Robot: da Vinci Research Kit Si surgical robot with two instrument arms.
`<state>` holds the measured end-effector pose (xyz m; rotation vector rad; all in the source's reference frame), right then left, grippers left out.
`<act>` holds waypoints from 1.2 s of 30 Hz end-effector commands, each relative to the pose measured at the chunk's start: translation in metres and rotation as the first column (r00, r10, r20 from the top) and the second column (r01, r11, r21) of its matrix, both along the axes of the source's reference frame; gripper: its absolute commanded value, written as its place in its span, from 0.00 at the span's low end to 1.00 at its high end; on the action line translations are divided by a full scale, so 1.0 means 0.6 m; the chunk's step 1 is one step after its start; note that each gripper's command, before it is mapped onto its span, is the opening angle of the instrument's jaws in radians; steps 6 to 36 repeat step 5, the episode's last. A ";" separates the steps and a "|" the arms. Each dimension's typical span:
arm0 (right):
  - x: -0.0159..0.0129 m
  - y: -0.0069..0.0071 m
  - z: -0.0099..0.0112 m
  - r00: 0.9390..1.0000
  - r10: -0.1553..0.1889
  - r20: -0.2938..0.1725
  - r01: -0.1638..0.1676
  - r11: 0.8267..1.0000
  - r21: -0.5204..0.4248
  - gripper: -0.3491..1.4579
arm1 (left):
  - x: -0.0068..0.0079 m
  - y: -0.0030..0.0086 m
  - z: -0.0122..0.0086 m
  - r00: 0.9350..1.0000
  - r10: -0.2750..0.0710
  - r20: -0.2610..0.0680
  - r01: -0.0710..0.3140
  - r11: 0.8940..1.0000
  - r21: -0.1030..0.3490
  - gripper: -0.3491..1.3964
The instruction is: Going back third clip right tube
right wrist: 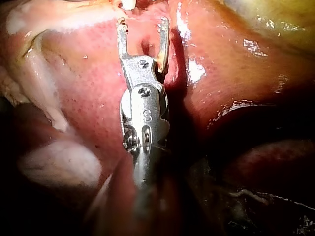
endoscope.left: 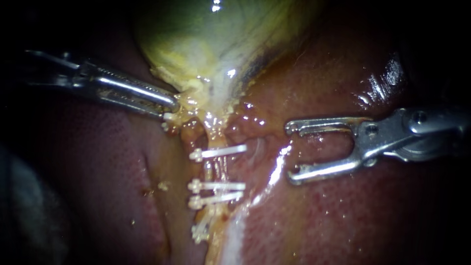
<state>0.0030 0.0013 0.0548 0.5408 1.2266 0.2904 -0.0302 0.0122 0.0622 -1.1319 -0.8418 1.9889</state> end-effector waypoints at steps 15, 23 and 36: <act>0.0005 -0.0001 -0.0003 1.000 0.001 0.001 -0.001 1.000 0.001 0.47 | 0.0007 0.0002 -0.0005 1.000 0.003 0.002 -0.003 1.000 0.002 0.00; 0.0005 -0.0001 -0.0003 1.000 0.001 0.001 -0.001 1.000 0.001 0.47 | 0.0007 0.0002 -0.0005 1.000 0.003 0.002 -0.003 1.000 0.002 0.00; 0.0005 -0.0001 -0.0003 1.000 0.001 0.001 -0.001 1.000 0.001 0.47 | 0.0007 0.0002 -0.0005 1.000 0.003 0.002 -0.003 1.000 0.002 0.00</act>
